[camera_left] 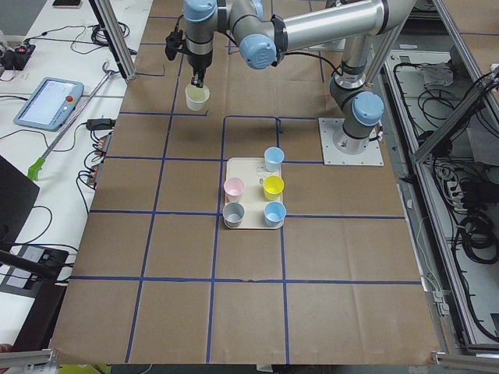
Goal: Transfer IKEA cup to right arm and place on rack
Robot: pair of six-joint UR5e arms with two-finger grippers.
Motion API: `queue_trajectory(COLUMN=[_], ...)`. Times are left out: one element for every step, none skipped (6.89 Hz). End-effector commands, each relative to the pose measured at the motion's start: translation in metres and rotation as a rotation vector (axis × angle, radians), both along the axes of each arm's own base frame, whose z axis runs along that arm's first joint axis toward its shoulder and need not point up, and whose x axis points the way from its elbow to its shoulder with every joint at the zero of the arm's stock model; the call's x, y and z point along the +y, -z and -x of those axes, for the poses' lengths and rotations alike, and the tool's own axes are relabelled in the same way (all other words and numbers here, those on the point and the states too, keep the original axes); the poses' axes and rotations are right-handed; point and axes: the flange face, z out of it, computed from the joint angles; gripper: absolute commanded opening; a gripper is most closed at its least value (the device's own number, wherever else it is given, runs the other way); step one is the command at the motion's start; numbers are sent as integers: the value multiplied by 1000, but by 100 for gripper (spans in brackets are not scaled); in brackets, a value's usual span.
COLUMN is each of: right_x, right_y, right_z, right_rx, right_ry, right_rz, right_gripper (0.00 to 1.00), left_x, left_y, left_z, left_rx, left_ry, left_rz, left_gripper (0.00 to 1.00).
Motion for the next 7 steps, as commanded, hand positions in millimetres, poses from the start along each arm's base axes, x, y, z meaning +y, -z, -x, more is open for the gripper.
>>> queue_trajectory(right_x=[-8, -5, -3, -5, -10, -7, 6], right_y=[30, 37, 45, 51, 65, 76, 82], right_z=[-16, -20, -29, -40, -43, -50, -57], right_rx=[-171, -267, -417, -577, -668, -786, -933], right_ry=[-16, 71, 131, 155, 245, 380, 553], right_rz=[176, 243, 247, 249, 266, 258, 211], right_gripper=[100, 100, 100, 99, 99, 99, 99], left_x=[-17, -12, -12, -7, -3, 3, 16], left_y=[0, 7, 17, 26, 42, 64, 86], left_z=[16, 24, 40, 71, 100, 124, 137], left_rx=[140, 163, 181, 188, 248, 334, 384], left_ry=[63, 91, 145, 215, 293, 364, 409], left_rz=[227, 332, 471, 589, 669, 713, 762], left_gripper=[0, 0, 0, 0, 0, 0, 0])
